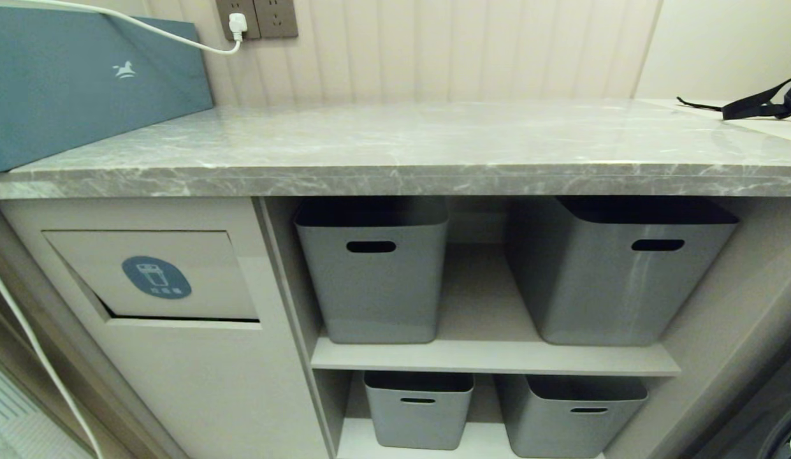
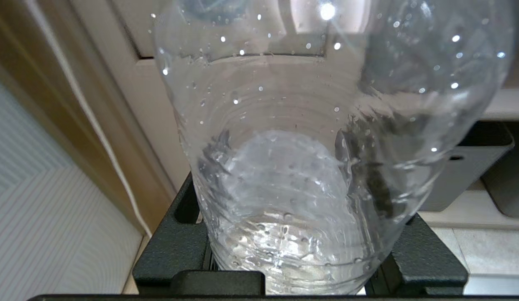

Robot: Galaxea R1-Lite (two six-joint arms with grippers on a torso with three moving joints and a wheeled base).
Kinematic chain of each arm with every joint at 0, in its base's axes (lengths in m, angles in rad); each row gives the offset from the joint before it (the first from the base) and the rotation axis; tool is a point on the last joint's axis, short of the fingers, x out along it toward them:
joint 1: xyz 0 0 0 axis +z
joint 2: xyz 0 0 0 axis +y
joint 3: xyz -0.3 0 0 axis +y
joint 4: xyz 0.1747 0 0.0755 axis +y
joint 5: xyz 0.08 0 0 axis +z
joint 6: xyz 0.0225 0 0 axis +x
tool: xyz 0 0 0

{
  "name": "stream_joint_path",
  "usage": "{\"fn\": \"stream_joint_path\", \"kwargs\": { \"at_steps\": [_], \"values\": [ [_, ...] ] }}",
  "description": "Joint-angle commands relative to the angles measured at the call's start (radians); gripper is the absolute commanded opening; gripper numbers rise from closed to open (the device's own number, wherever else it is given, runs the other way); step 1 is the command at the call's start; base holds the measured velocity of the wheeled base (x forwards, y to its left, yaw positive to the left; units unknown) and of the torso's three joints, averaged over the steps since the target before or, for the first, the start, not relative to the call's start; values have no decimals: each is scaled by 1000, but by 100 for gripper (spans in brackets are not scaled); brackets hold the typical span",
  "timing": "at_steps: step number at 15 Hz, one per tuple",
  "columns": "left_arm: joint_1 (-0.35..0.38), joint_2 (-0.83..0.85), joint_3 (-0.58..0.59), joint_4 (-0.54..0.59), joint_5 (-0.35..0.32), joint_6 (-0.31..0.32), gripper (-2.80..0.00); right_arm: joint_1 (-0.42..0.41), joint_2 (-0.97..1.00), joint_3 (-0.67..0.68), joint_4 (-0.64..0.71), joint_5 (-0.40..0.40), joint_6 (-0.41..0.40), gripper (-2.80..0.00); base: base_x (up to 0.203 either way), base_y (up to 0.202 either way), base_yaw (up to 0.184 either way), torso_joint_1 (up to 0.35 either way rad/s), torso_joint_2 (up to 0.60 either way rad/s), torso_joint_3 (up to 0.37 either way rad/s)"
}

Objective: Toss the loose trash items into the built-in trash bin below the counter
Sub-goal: Put the garbage in the trash can

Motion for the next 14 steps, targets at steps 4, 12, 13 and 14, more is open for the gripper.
{"fn": "stream_joint_path", "kwargs": {
  "at_steps": [4, 12, 13, 14],
  "values": [
    [-16, 249, -61, 30, 109, -265, -280, 1, -1, 0, 0, 0, -1, -280, 0, 0, 0, 0, 0, 0],
    [-32, 619, -216, -87, -27, -724, -280, 0, -1, 0, 0, 0, -1, -280, 0, 0, 0, 0, 0, 0],
    [-29, 692, -243, -121, -41, -793, -280, 0, -1, 0, 0, 0, -1, -280, 0, 0, 0, 0, 0, 0],
    [-15, 768, -268, -145, -50, -851, -280, 0, -1, 0, 0, 0, -1, -280, 0, 0, 0, 0, 0, 0]
  ]
}}
